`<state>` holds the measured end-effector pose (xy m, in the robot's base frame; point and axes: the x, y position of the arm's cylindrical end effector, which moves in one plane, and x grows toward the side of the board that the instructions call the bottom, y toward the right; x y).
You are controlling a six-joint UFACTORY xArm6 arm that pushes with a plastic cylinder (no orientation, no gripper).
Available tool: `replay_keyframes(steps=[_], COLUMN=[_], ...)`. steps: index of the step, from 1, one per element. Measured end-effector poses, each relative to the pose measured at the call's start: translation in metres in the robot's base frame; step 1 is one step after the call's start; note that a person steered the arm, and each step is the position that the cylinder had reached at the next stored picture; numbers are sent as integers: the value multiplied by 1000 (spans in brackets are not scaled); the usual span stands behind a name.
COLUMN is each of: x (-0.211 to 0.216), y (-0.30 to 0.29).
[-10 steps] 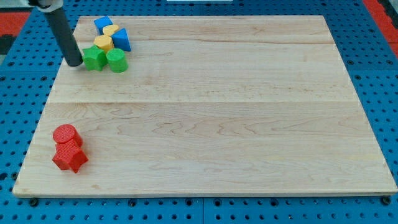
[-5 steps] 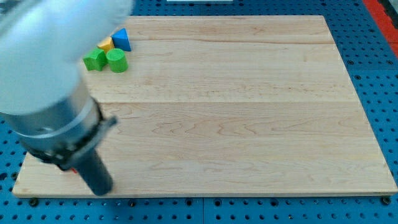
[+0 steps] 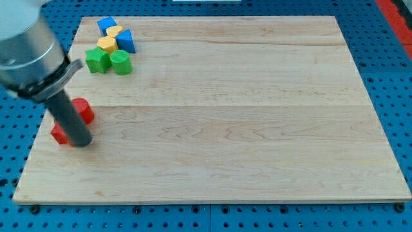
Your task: Push the red blocks to the bottom of the green blocks
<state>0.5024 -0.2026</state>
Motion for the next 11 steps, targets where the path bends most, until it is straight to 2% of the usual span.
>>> replay_keyframes(steps=[1, 2, 3, 4, 5, 6, 8, 10, 11], x=[-50, -8, 77, 58, 21, -6, -108, -129, -90], y=[0, 36, 12, -75, -69, -24, -23, 18, 26])
